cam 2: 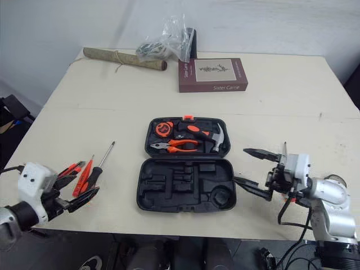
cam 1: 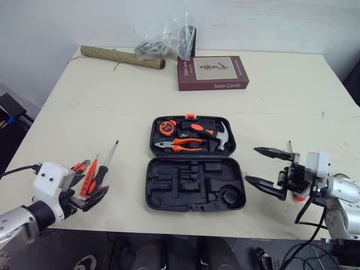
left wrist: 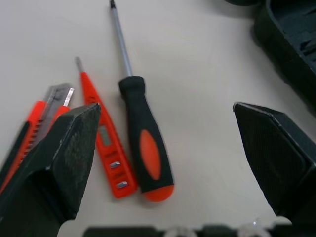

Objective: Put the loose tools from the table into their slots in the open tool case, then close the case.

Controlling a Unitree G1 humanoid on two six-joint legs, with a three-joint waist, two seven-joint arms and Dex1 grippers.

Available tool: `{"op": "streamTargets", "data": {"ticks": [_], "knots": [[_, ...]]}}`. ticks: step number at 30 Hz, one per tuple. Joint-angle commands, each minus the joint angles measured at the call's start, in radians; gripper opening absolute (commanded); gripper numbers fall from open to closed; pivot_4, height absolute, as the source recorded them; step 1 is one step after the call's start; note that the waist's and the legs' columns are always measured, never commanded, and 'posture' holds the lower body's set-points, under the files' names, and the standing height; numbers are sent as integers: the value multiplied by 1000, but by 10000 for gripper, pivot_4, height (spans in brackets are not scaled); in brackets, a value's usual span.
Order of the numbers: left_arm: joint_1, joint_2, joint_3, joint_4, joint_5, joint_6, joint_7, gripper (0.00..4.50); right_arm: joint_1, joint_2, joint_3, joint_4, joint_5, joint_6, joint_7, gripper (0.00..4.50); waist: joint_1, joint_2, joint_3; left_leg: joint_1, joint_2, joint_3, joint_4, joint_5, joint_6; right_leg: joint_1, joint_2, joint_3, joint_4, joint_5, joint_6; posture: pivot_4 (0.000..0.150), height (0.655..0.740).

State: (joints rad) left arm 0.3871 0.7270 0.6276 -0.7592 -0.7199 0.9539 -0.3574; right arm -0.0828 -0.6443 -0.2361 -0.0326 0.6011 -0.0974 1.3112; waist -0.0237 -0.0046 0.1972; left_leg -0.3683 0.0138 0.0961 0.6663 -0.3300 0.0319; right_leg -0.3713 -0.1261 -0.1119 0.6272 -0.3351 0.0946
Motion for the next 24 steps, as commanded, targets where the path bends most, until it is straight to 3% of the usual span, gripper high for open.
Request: {"op": "streamTargets", "data": {"ticks": [1, 5, 17, 24], "knots": [[-34, -35, -56, -53, -1, 67, 89, 43666, -20, 5, 15, -58, 24, 13, 2, 45000, 6, 0, 0, 0, 0, 0, 0, 0, 0, 0, 0, 0, 0, 0, 0, 1500, 7400], [-89, -71, -115, -47, 26, 139, 173, 43666, -29, 5, 28, -74, 17, 29, -18, 45000, 24, 0, 0, 0, 0, 0, 1, 0, 0, 0, 0, 0, 0, 0, 0, 1500, 7400], [-179, -68, -216, -7, 55, 201, 181, 43666, -65, -5, 39, -152, 8, 111, -102, 45000, 25, 0, 0, -1, 0, 0, 2, 1, -1, 0, 1, 0, 0, 0, 0, 1500, 7400], [-211, -122, -217, 17, 85, 233, 231, 43666, -67, -7, 43, -180, 18, 144, -107, 45000, 25, 0, 0, -1, 0, 0, 2, 1, -1, 0, 1, 0, 0, 0, 0, 1500, 7400]]}}
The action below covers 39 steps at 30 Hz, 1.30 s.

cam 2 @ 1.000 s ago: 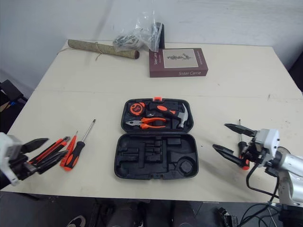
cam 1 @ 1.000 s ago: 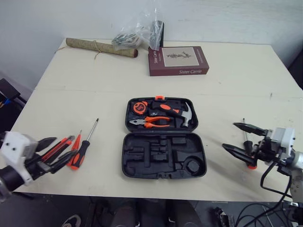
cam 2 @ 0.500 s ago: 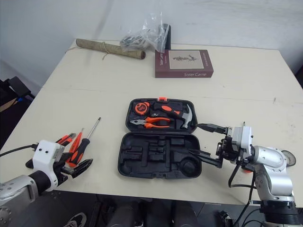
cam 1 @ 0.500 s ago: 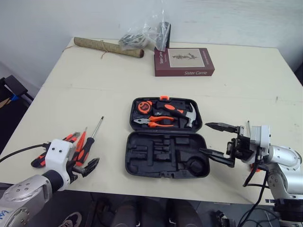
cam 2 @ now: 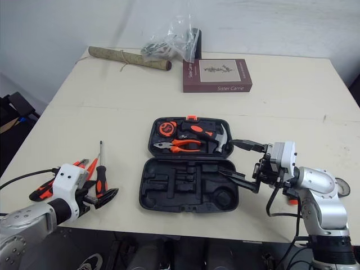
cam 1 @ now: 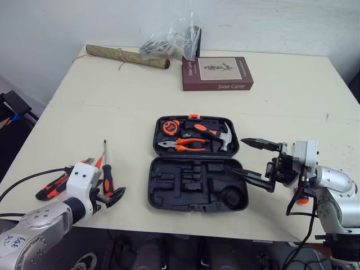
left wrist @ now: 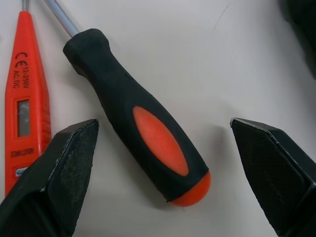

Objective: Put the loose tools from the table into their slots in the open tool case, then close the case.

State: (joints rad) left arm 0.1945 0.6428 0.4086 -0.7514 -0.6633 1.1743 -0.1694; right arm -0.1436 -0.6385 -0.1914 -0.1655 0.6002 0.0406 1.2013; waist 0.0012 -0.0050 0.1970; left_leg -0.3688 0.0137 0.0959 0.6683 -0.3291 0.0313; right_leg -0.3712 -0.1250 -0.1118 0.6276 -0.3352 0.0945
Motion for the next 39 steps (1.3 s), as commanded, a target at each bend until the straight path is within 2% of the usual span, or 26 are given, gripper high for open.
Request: {"op": "streamTargets", "data": {"ticks": [1, 7, 10, 16, 17, 21, 25, 28, 30, 33, 36, 39], "knots": [[-28, -58, 1, 9, 29, 15, 57, 43666, -5, -13, -2, -47, 20, 8, 7, 45000, 0, 0, 0, 0, 0, 0, 0, 0, 0, 0, 0, 0, 0, 0, 0, 1500, 7400], [-49, -133, -19, 8, 55, 48, 114, 43666, 1, -10, -4, -40, 22, 7, 28, 45000, 10, 0, 0, 1, 0, 0, 0, 1, 0, 1, 0, 0, 0, 0, 0, 1500, 7400], [-52, -154, -25, 8, 64, 70, 131, 37105, 7, -13, -2, -36, 35, 16, 49, 45000, 14, 1, -1, 1, 0, 0, 0, 1, -1, 0, 0, 0, 1, 0, 0, 1500, 7400], [-65, -162, -46, 4, 92, 83, 133, 9508, 0, 4, 5, -41, 77, 17, 118, 45000, 21, 1, -1, 1, 0, 0, 0, 1, -1, 0, 0, 0, 0, 0, 0, 1500, 7400], [-64, -162, -48, 4, 97, 80, 131, 8136, 0, 7, 6, -42, 80, 15, 126, 45000, 22, 1, -1, 1, 0, 0, 0, 1, -1, 1, 0, 0, 0, 0, 0, 1500, 7400], [-56, -168, -49, -1, 122, 29, 120, 8220, 6, 13, 3, -45, 82, -3, 135, 45000, 22, 1, -1, 1, 0, 0, 0, 1, -1, 1, 0, 0, 0, 0, 0, 1500, 7400], [-53, -133, -62, -6, 178, -186, 34, 8220, 20, 13, -11, -54, 73, -28, 123, 45000, 23, 0, -1, 0, 0, 0, 0, 1, -1, 0, 0, 0, 0, 0, 0, 1500, 7400], [-62, 28, -63, 20, 238, -444, -204, 8220, 35, -31, -75, -32, 50, -60, 113, 45000, 24, 0, -1, -2, 0, -1, 1, 1, -1, -1, 0, -1, 0, 0, 0, 1500, 7400], [-68, 92, -61, 62, 237, -552, -329, 8220, 44, -60, -96, -18, 39, -59, 114, 45000, 22, 1, -1, -1, -1, 1, 0, 1, -1, -1, 0, 0, 0, 0, 0, 1500, 7400], [-139, 262, -140, 155, 233, -736, -643, 8220, 85, -133, -122, 41, 1, -61, 152, 45000, 23, 0, -1, -1, -1, 1, 0, 1, -1, -1, 0, -1, -1, 0, 0, 1500, 7400], [-353, 381, -305, 278, 253, -843, -897, 8220, 104, -173, -122, 95, -16, -60, 179, 45000, 27, 1, -1, -2, -1, 1, 0, 1, 0, -1, 0, -2, -1, 0, -1, 1500, 7400], [-602, 374, -489, 392, 333, -838, -996, 8220, 105, -178, -111, 114, -24, -63, 189, 45000, 23, 2, -1, -1, -2, 2, 0, 2, 0, -1, 0, -1, 0, 0, 0, 1500, 7400]]}}
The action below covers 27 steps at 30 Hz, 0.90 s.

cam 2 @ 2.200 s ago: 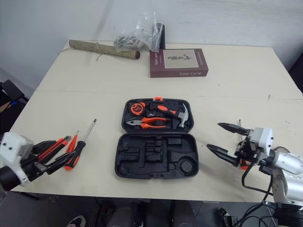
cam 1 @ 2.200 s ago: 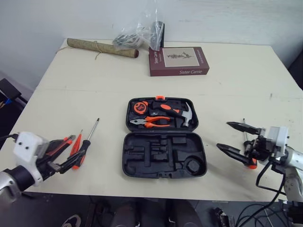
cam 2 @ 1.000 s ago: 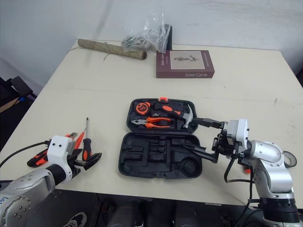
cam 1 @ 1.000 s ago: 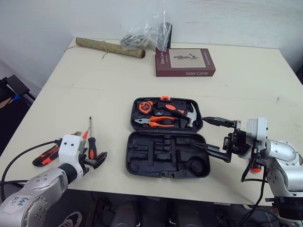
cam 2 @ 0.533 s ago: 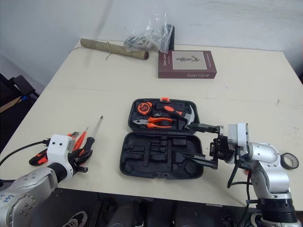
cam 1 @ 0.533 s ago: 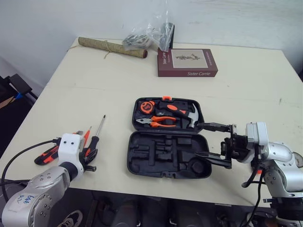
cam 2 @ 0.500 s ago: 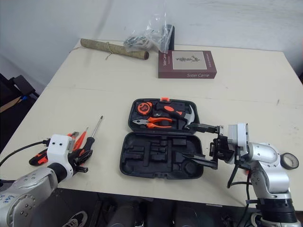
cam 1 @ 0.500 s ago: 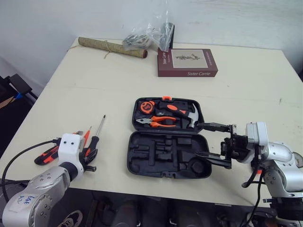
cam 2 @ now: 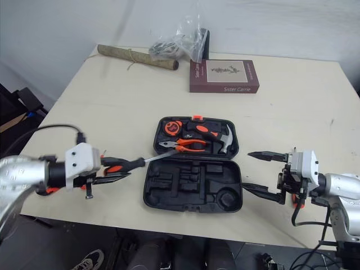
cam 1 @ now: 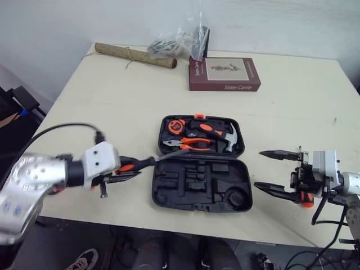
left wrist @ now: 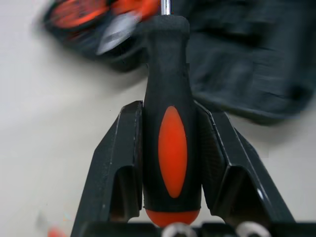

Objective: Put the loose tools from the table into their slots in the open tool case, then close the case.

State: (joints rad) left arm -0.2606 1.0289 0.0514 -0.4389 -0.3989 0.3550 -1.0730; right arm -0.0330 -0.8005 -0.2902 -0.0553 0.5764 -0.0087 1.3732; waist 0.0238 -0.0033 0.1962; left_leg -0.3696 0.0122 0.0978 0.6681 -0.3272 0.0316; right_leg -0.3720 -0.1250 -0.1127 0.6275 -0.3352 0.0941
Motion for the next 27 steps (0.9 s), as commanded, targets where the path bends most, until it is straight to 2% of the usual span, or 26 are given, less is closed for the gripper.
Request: {"op": "streamTargets", "data": {"ticks": [1, 5, 10, 17, 27], "knots": [[-233, -34, -199, 115, 110, 0, -109, 8220, -8, -11, -9, 9, -4, -20, 15, 45000, -2, 0, 0, -1, 0, 0, 0, 0, 0, 0, 1, 0, 0, 0, 0, 1500, 7400], [-452, -148, -369, 213, 221, 118, -104, 8220, -5, 20, 6, 13, -14, -43, -3, 45000, -4, 0, 0, -2, 1, 4, 0, 0, 0, -3, 11, 0, 4, 1, 2, 1500, 7400], [-559, -244, -491, 254, 293, 259, -97, 8220, 40, 59, 8, -6, -28, -76, -19, 45000, 1, -1, 1, -3, 2, 3, 1, 0, 0, -3, 11, 3, 4, 1, 2, 1500, 7400], [-567, -317, -566, 271, 380, 300, -63, 8220, 94, 66, -18, -35, -20, -104, -42, 45000, 0, -1, 1, -4, 2, 0, 6, 0, 0, -3, 11, 4, 6, 1, 2, 1500, 7400], [-551, -374, -572, 309, 422, 323, 0, 8220, 109, 61, -17, -100, -6, -74, -79, 45000, 3, -1, 1, -5, 3, -3, 10, 0, 0, -1, 9, 3, 8, 1, 2, 1500, 7400]]}}
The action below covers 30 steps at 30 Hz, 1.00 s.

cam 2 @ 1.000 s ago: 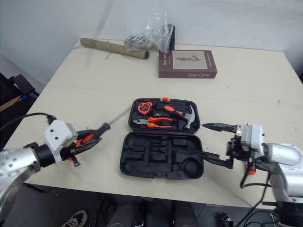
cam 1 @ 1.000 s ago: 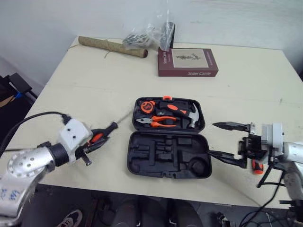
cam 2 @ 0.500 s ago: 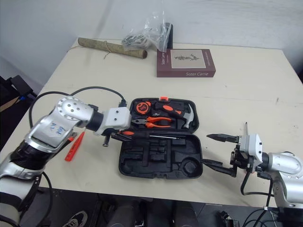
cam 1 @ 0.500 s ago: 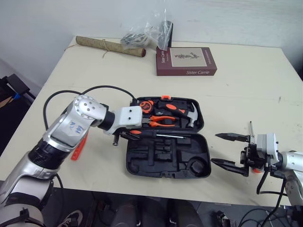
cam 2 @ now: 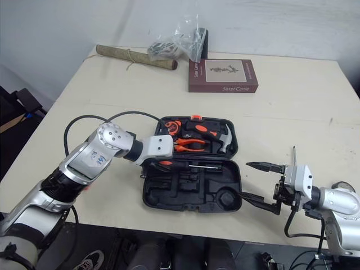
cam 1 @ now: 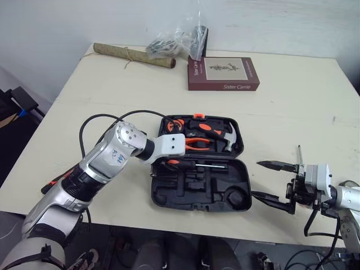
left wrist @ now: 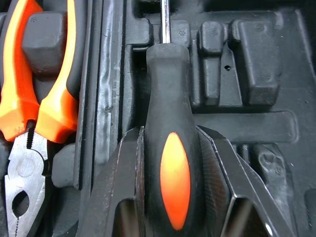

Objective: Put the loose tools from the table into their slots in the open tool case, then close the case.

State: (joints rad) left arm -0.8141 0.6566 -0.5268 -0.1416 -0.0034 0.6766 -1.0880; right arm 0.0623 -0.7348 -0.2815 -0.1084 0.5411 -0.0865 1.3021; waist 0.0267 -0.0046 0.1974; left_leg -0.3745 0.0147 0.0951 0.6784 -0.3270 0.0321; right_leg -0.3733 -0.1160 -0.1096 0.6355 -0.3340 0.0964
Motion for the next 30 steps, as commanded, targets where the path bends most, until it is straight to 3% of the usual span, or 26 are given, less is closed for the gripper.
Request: {"op": "streamTargets", "data": {"ticks": [1, 11, 12, 15, 18, 21, 24, 29, 30], "knots": [[1, -2, 7, 15, 30, 0, 17, 8220, 18, -6, -27, -53, 31, 7, -10, 45000, 0, 0, 0, 0, 0, 0, 1, 0, 0, 0, 0, 0, 0, 0, 0, 1500, 7400], [20, -8, 15, 9, 39, -27, 20, 8220, 23, 4, -16, -45, 33, -4, -10, 45000, -1, 0, 0, 0, 0, -1, 2, 0, 0, 1, 0, 0, 2, 0, 0, 1500, 7400], [16, -28, 45, 10, 24, -41, 40, 18220, 21, 10, -20, -44, 39, 1, -19, 45000, 0, 0, 0, 0, 0, -1, 2, 0, 0, 1, 0, 0, 2, 0, 0, 1500, 7400], [-20, -25, 102, 3, -8, -98, 16, 30045, 19, 22, -34, -42, 56, 13, -44, 45000, 2, 0, 0, -1, 0, -2, 4, 0, 0, 1, -1, -1, 2, 0, 0, 1500, 7400], [-12, 3, 151, -37, -69, -127, -42, 30045, 22, 11, -34, -39, 57, 19, -41, 45000, -2, 0, 0, -2, 0, -2, 4, 0, 0, 0, -1, -1, 2, 0, 0, 1500, 7400], [42, -12, 205, -24, -89, -214, -11, 30045, 20, 5, -36, -39, 59, 28, -40, 45000, -2, 0, 0, -1, 0, -2, 3, 0, 0, 0, -1, -1, 1, 0, 0, 1500, 7400], [116, -100, 277, 9, -146, -295, 53, 22082, 15, 4, -36, -44, 66, 40, -45, 45000, -2, 0, 0, -1, 0, -2, 3, 0, 0, 0, -1, -1, 2, 0, 0, 1500, 7400], [207, -196, 271, 33, -123, -382, 128, 313, 12, 5, -33, -58, 66, 60, -60, 45000, 0, 0, 0, -1, 0, -2, 4, 0, 1, 1, -1, -1, 2, 0, 0, 1500, 7400], [222, -217, 267, 36, -119, -376, 153, 313, 12, 6, -31, -64, 65, 65, -67, 45000, 0, 0, 0, -1, 0, -2, 4, -1, 1, 1, -1, -1, 1, 0, 0, 1500, 7400]]}}
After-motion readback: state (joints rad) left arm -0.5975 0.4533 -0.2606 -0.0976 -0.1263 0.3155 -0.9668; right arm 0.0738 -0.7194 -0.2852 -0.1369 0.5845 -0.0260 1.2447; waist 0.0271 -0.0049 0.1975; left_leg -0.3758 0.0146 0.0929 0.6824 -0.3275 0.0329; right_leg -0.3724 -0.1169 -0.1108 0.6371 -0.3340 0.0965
